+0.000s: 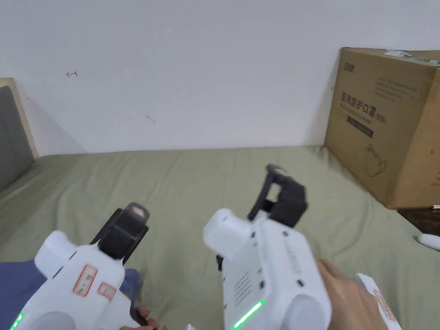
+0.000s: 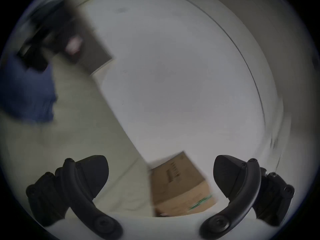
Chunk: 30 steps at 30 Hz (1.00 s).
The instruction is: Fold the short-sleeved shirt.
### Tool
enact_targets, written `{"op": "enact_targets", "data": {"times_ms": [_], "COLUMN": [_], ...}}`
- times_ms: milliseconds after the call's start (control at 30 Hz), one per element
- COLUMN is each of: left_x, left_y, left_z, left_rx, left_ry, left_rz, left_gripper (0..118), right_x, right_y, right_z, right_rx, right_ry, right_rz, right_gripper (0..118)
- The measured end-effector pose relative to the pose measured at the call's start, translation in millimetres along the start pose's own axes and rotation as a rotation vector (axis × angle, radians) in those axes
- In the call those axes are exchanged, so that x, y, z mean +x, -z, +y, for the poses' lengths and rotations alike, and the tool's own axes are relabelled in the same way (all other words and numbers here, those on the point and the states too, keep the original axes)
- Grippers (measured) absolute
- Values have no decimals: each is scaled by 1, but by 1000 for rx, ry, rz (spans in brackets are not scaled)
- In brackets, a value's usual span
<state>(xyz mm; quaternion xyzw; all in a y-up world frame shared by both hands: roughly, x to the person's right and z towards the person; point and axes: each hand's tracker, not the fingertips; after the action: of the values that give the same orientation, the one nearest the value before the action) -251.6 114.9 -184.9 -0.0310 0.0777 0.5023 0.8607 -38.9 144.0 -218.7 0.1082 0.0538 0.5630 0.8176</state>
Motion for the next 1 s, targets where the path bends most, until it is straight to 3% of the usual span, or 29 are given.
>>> {"op": "enact_targets", "data": {"times_ms": [67,100,167,200,300,433,500,567,667,800,900,1000], "left_x": [-21,-27,-29,-24,12,73,89,89,79,75,81,88], "left_y": [2,4,0,-1,1,-2,-9,-13,-12,-9,-13,-11], "left_z": [-6,-9,-7,-4,8,-4,-20,-35,-44,-39,-28,-19], "left_rx": [-50,-76,-84,-64,25,120,118,122,89,91,136,68], "left_ry": [-54,-65,-76,-60,250,813,1063,1178,1168,1121,1067,1063], "left_rz": [44,68,83,86,135,58,28,15,36,66,33,73], "left_gripper": [109,109,109,109,109,109,109,110,110,109,109,103], "right_x": [-24,-30,-31,-22,9,56,55,42,31,40,43,39], "right_y": [-3,-3,-2,0,10,19,18,22,14,10,15,13], "right_z": [1,0,3,1,-1,-45,-71,-93,-102,-79,-69,-66], "right_rx": [33,48,23,-4,-82,-217,-351,-500,-454,-354,-311,-317], "right_ry": [-189,-214,-105,-15,355,1070,1251,1293,1300,1125,1037,1038], "right_rz": [27,49,114,148,149,114,23,-20,23,-81,-66,-29], "right_gripper": [118,118,118,118,118,118,118,118,118,118,118,117]}}
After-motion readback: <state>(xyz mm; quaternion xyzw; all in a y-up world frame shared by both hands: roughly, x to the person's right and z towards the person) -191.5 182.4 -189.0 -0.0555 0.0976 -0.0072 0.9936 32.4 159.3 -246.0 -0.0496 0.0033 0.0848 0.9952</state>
